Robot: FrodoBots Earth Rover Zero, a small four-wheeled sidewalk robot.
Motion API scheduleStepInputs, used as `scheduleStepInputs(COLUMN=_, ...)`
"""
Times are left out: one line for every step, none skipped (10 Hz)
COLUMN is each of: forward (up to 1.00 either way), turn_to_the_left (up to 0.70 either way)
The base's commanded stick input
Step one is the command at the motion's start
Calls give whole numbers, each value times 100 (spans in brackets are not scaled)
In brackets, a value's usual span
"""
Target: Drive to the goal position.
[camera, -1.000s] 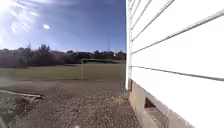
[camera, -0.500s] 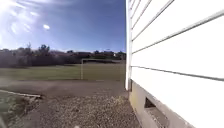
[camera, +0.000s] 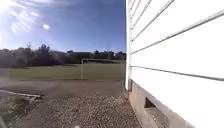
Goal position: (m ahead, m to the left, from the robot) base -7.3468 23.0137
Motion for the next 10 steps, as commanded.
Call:
scheduleStepInputs(forward=5, turn_to_the_left=0)
scheduleStepInputs(forward=5, turn_to_the_left=0)
scheduleStepInputs(forward=5, turn_to_the_left=0)
scheduleStepInputs(forward=5, turn_to_the_left=0)
scheduleStepInputs(forward=5, turn_to_the_left=0)
scheduleStepInputs(forward=5, turn_to_the_left=0)
scheduleStepInputs(forward=5, turn_to_the_left=0)
scheduleStepInputs(forward=5, turn_to_the_left=0)
scheduleStepInputs(forward=5, turn_to_the_left=0)
scheduleStepInputs(forward=5, turn_to_the_left=0)
